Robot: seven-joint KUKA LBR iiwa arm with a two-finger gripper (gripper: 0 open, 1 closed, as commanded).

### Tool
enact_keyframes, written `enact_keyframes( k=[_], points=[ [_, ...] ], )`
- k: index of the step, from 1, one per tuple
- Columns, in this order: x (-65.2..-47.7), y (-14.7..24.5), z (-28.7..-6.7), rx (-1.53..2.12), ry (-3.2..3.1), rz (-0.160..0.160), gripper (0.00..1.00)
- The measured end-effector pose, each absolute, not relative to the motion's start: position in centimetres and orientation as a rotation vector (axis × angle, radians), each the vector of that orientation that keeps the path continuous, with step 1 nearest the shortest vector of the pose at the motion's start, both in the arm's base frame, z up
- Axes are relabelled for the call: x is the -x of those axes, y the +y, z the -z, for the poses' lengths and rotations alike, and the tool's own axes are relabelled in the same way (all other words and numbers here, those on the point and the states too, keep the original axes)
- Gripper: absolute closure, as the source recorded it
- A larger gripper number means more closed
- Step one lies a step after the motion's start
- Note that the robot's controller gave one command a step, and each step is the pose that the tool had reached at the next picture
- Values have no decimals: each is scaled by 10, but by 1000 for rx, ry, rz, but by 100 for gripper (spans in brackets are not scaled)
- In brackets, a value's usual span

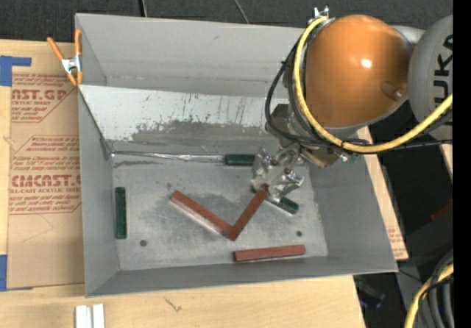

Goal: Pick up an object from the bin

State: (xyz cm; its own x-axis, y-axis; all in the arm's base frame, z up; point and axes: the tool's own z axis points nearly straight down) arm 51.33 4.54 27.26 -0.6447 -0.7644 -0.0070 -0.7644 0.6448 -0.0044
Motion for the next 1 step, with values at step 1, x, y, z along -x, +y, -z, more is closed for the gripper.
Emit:
enact_keyframes(
  k=[1],
  points=[
    [-513, 45, -269, 1321, 2846, -2, 100]
  ],
)
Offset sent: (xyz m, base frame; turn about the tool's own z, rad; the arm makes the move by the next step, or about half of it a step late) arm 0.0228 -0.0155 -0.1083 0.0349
